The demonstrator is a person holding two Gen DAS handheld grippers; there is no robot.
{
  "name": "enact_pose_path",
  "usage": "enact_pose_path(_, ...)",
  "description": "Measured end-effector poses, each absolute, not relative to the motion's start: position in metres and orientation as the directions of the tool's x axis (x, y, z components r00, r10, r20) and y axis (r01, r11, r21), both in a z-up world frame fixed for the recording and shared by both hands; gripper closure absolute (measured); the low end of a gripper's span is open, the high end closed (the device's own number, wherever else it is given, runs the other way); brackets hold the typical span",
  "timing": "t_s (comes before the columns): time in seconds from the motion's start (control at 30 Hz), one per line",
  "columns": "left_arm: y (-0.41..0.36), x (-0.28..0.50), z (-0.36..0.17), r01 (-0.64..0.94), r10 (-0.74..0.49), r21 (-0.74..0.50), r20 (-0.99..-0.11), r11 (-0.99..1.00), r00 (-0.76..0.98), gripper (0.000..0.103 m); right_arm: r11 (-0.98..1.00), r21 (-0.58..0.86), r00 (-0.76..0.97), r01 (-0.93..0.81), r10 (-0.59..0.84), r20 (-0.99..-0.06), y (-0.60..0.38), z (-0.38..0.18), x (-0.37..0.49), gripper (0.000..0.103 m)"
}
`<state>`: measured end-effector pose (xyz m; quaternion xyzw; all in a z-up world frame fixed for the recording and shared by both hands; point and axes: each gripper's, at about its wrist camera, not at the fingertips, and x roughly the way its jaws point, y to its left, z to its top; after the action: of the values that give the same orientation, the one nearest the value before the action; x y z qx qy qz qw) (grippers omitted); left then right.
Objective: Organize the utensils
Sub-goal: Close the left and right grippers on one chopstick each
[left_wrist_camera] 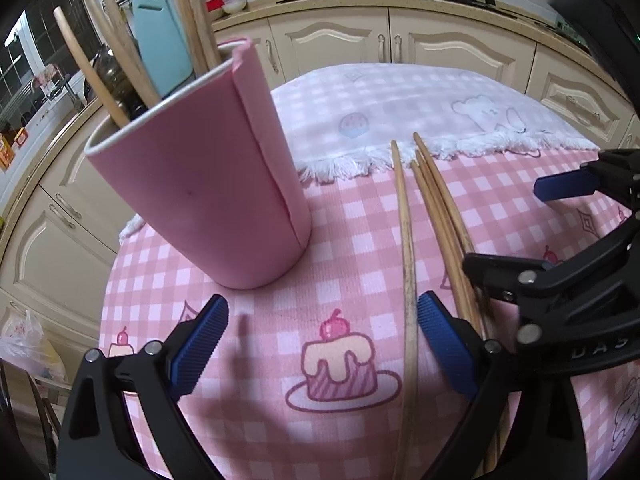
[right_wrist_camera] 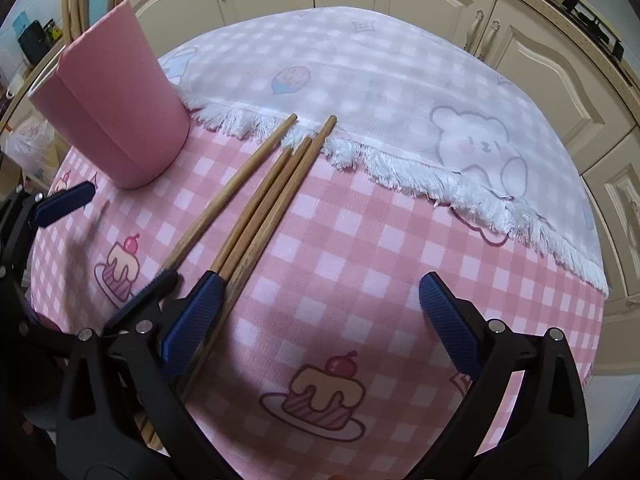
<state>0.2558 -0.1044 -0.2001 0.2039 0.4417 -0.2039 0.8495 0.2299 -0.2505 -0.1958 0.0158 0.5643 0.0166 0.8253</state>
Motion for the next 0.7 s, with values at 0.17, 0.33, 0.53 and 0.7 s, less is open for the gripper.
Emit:
enact_pose_path(0.17, -0.105, 0.255, -0.200, 0.536, -0.163, 0.177, -0.834, 0.826, 0.528, 0.010, 0.999, 0.034, 0.347, -0.020, 0.039, -0.937, -0.247, -0.195, 0.233, 0.007)
enact_pose_path(0.33, -0.107, 0.258, -0.199, 0.543, -0.162, 0.182, -0.837, 0.820, 0.523, 0.013, 0.999, 0.036, 0.346, -0.017, 0.039, -0.937, -0.243, -0.196, 0.242, 0.007)
enact_pose_path(0.53, -0.116, 0.259, -0.197, 0.575, -0.181, 0.169, -0.847, 0.800, 0.500, 0.024, 0.998, 0.052, 0.332, -0.032, 0.060, -0.941, -0.257, -0.192, 0.230, 0.024)
enact_pose_path(0.7, -0.122, 0.264, -0.198, 0.591, -0.183, 0.159, -0.860, 0.791, 0.476, 0.030, 1.000, 0.022, 0.329, -0.005, 0.022, -0.944, -0.260, -0.191, 0.237, 0.038)
